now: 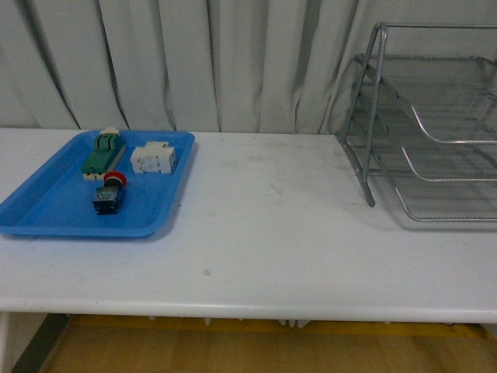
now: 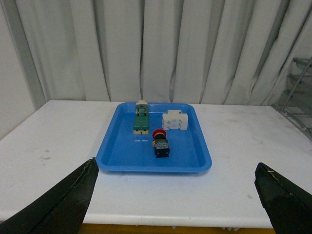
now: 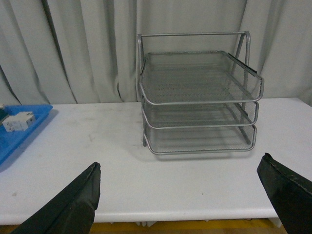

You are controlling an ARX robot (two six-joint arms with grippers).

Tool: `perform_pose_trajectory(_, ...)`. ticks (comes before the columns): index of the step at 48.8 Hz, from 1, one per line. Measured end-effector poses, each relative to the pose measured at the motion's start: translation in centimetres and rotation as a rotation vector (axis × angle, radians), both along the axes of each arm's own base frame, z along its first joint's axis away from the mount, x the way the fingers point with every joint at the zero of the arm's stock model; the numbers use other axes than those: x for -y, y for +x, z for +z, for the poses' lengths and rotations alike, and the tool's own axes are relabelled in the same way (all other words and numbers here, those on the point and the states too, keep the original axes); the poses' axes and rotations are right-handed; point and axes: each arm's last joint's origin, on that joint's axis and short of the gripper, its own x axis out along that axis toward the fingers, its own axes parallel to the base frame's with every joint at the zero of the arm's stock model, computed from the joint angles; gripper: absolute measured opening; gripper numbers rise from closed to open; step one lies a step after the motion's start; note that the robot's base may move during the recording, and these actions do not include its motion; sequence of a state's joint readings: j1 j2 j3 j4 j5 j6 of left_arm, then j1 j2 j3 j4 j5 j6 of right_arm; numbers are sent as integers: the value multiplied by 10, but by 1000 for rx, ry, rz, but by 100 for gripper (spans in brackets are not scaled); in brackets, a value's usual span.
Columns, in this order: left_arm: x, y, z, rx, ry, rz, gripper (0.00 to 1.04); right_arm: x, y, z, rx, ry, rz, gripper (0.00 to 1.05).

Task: Place button on rack with both arms

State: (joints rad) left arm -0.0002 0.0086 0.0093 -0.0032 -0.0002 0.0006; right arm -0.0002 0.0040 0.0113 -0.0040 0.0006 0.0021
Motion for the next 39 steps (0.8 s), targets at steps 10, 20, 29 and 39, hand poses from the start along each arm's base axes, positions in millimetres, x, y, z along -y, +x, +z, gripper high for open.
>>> perform_pose_trajectory(10, 0, 0, 0, 0, 0, 0, 98, 0, 0, 0, 0, 0, 0, 98)
perform_pose_trajectory(20, 0, 0, 0, 0, 0, 0, 98, 0, 0, 0, 0, 0, 0, 98)
perform_pose_trajectory(29, 0, 0, 0, 0, 0, 0, 98, 0, 0, 0, 0, 0, 0, 98)
perform_pose_trajectory(39, 0, 0, 0, 0, 0, 0, 98, 0, 0, 0, 0, 0, 0, 98)
